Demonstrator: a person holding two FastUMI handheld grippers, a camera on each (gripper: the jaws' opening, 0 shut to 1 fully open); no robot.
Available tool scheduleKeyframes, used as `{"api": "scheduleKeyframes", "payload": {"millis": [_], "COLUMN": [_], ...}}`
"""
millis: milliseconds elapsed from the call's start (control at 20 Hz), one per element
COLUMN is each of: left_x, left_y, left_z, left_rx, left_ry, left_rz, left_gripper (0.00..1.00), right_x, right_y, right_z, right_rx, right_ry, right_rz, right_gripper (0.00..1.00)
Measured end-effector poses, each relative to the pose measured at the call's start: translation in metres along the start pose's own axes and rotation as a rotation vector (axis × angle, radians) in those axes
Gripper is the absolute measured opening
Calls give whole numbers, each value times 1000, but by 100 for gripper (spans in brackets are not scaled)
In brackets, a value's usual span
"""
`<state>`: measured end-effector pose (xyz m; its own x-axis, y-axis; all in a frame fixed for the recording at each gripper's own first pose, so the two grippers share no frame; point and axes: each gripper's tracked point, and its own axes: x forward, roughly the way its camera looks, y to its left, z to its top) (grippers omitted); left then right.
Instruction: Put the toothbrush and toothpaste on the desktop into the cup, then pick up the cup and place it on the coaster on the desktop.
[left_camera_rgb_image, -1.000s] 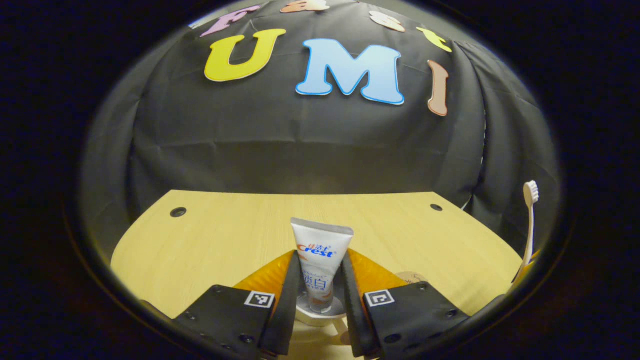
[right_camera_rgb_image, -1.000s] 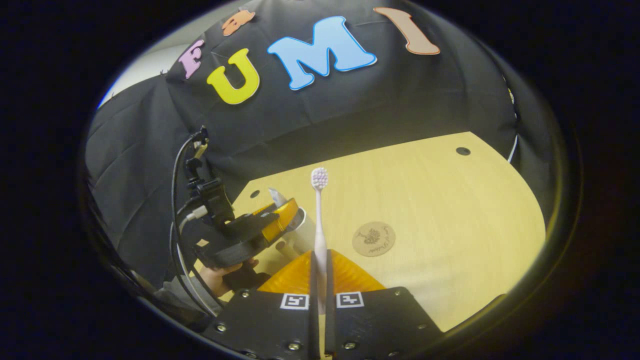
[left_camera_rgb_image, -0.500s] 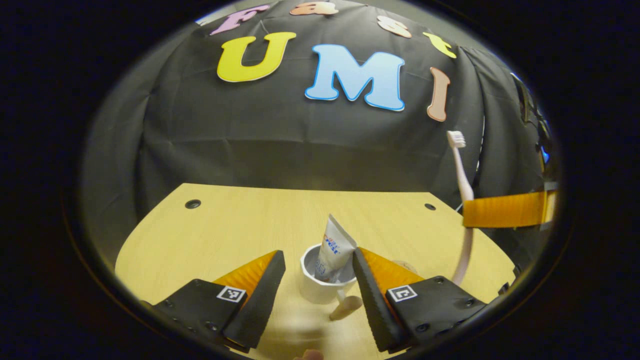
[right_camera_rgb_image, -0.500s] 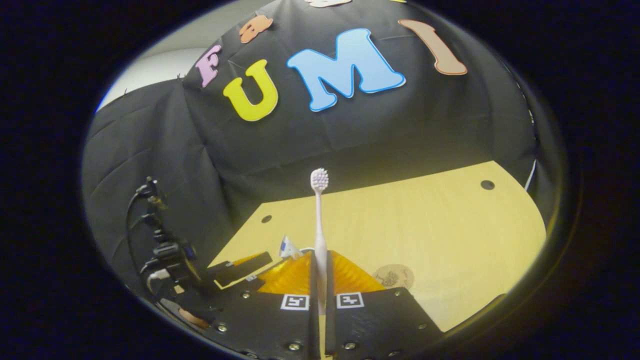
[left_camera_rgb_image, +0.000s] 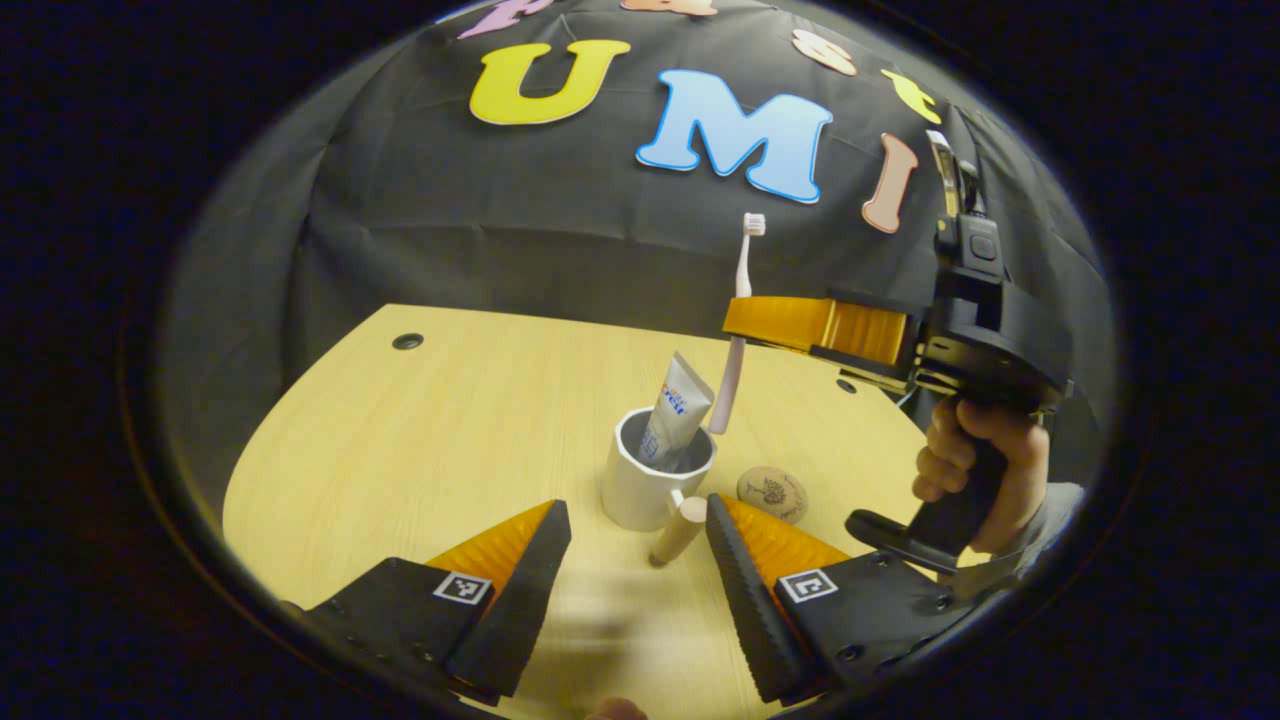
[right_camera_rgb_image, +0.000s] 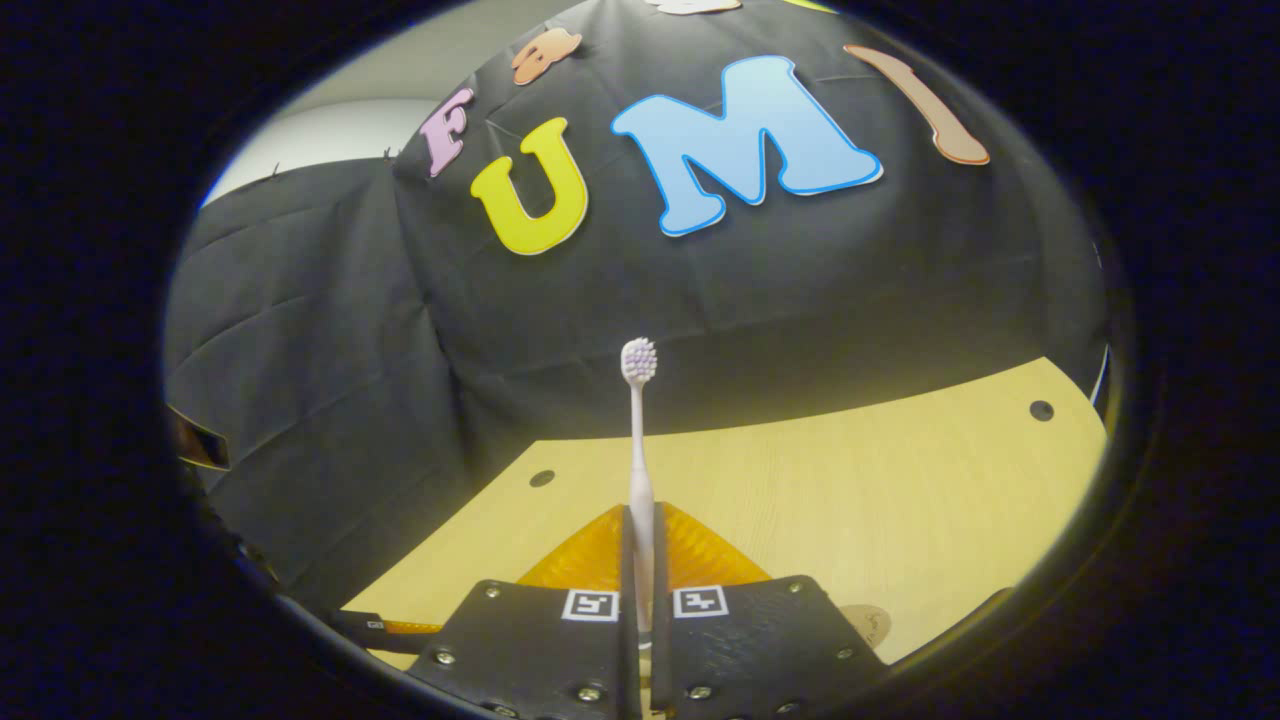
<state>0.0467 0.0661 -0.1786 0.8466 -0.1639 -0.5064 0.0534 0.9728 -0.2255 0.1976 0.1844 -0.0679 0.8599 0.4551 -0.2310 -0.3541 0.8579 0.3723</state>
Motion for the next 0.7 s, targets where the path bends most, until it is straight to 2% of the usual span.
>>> {"api": "scheduleKeyframes", "payload": {"millis": [50,150,200,250,300,500,600,650,700], "left_x": [-1,-4,-4,-4,-5,-1,-1,-1,-1], "left_y": [2,8,9,10,11,7,4,2,1], "left_z": [-6,-14,-16,-17,-16,-16,-15,-15,-15], "left_rx": [-23,-60,-72,-79,-78,-74,-74,-76,-76], "left_ry": [15,35,42,49,49,44,43,44,45], "left_rz": [-1,4,4,5,8,-2,-5,-7,-7], "left_gripper": [86,93,89,93,89,89,89,89,89], "right_x": [6,11,13,15,14,5,-1,-2,-6], "right_y": [0,1,1,0,0,2,1,1,-1], "right_z": [-7,-20,-24,-33,-40,-45,-49,-50,-50], "right_rx": [-11,-42,-58,-72,-75,-113,-126,-126,-131], "right_ry": [18,43,47,72,98,125,141,152,155], "right_rz": [-2,-4,-3,-7,-8,-5,-13,-4,-10], "right_gripper": [5,5,5,6,7,12,23,33,58]}}
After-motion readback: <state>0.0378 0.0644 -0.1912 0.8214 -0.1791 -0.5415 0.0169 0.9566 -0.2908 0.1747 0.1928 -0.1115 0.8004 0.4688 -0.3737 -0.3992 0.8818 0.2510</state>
